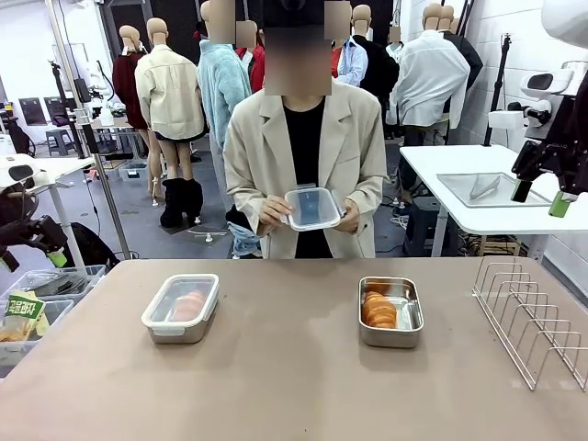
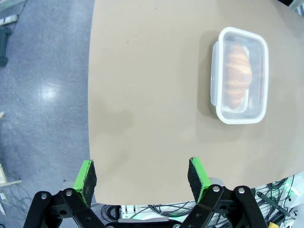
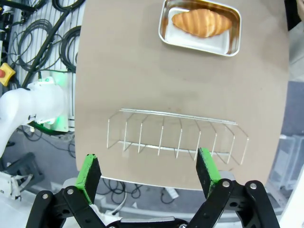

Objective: Place the bread in airtight containers.
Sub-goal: Release when the human grabs the Airtight Container lid.

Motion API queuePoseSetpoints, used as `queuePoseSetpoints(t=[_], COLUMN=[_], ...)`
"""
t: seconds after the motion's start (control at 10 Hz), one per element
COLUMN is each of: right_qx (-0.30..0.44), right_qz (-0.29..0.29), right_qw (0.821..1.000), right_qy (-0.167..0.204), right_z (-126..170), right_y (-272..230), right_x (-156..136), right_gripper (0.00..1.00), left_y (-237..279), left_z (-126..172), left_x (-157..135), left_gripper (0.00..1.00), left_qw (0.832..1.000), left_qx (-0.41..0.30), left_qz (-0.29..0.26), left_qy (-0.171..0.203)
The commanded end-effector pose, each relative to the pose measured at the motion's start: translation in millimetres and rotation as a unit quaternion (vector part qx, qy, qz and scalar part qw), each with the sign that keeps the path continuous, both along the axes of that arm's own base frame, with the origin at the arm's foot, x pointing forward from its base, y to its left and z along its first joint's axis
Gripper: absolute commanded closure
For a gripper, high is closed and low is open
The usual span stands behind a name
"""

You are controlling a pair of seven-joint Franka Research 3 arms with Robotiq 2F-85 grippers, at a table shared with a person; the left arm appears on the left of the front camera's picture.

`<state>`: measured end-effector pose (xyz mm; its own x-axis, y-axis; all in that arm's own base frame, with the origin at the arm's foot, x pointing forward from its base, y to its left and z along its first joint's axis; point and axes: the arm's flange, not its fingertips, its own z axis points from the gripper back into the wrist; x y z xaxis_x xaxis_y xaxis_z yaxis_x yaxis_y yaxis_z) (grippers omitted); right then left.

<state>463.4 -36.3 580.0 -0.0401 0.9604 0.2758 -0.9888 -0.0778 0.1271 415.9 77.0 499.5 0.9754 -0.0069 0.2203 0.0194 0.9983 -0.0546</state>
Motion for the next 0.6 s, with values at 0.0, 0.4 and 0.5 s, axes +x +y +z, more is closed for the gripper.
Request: queuePoseSetpoints(t=[0.0,0.4,0.5], right_qx=[-0.004,-0.004,-0.004], right_qz=[0.002,0.002,0.002], right_qw=[1.000,1.000,1.000], right_qy=[0.001,0.001,0.001], right_z=[1.1,1.1,1.1], right_y=[-1.2,-1.2,-1.2], right_x=[-1.4,-1.4,-1.4], right_gripper=[0.00,0.00,0.00], left_y=[0.1,0.1,0.1], left_z=[-0.4,-0.4,-0.4], left_x=[-0.9,-0.9,-0.9], left_gripper=[0.00,0.00,0.00], left_qw=[1.000,1.000,1.000], left_qx=[0.002,0.002,0.002], left_qz=[0.008,0.008,0.008], left_qy=[-0.005,-0.005,-0.005])
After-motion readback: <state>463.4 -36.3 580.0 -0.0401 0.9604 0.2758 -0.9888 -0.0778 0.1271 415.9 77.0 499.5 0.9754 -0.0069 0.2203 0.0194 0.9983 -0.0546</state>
